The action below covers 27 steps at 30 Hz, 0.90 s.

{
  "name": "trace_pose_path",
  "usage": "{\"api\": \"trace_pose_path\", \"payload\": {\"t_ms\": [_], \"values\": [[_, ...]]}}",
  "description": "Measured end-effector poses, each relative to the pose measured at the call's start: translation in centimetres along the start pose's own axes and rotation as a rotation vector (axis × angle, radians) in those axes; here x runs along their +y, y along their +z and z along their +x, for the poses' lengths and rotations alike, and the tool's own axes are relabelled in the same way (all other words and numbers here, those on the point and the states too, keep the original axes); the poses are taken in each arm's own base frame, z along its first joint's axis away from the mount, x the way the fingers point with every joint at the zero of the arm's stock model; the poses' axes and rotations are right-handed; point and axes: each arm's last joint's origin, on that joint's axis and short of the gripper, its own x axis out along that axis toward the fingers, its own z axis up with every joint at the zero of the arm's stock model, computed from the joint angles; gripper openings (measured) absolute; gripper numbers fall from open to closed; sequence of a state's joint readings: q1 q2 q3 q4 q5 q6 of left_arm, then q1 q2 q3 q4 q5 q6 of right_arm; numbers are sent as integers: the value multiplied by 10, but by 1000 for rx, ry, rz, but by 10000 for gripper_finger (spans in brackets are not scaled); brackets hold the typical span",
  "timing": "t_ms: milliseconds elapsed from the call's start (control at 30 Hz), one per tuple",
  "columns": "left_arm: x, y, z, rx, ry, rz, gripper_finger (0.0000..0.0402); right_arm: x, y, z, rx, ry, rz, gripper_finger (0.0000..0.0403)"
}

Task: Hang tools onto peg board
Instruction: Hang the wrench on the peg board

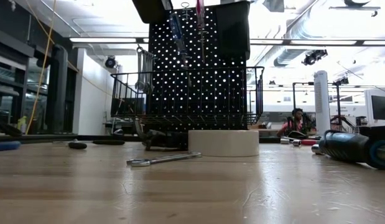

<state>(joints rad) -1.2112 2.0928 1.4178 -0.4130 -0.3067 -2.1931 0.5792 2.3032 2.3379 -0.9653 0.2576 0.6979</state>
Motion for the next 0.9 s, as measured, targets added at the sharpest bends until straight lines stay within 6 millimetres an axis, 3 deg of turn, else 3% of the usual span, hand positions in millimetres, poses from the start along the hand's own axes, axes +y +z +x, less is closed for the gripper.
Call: {"api": "trace_pose_path", "payload": {"t_ms": [233,433,900], "values": [[1,4,13,-70,157,18,266,2,-2,-1,7,4,17,191],[-6,20,16,-136,169,12,266,0,-1,0,6,2,49,191],[-4,29,40,-169,186,-12,266,-11,9,3,4,-8,111,191]]}}
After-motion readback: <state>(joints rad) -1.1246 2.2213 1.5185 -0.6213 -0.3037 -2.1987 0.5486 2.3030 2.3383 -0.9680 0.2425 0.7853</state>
